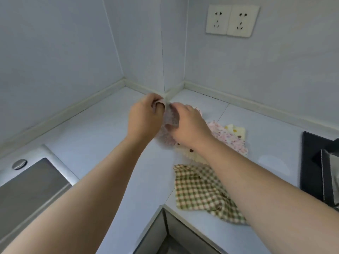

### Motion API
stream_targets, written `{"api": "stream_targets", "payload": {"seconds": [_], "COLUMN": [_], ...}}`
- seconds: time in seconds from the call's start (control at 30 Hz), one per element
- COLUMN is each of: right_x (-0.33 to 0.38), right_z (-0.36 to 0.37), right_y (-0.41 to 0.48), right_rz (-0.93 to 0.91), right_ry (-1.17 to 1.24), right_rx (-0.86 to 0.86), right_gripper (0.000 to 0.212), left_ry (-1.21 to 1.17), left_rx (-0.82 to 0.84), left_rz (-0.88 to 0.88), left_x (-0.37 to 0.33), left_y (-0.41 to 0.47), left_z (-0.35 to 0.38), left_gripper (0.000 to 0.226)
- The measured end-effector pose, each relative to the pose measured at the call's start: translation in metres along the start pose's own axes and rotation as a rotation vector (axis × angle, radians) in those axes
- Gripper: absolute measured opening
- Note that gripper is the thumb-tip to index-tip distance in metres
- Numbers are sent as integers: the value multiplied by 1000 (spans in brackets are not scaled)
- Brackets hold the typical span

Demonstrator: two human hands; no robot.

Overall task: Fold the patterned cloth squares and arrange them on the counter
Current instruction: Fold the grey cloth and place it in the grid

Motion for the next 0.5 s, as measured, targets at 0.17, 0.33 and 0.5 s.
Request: {"api": "stream_targets", "payload": {"seconds": [0.17,0.33,0.5], "right_x": [19,34,51], "right_z": [24,32,32], "right_y": [-17,-80,-169], "right_rz": [-120,-179,-144], "right_ry": [161,272,384], "right_rx": [-173,-261,-280], "right_gripper": [35,20,20], "left_ry": [-89,-129,-145], "left_rx": [-204,-324,-297], "left_rz": [70,140,184], "left_x": [4,4,-21], "left_y": [-31,-90,-157], "left_z": [-26,-65,-121], "left_gripper": [12,12,9]}}
Point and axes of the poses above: each hand's wrist, its own y-axis towards the middle knuckle, its own z-axis out of the palm, x = y × z, the point moved 1 cm from there along y, towards the middle knuckle, and after that the axes turned 10 degrees about z, right-handed, at the moved point
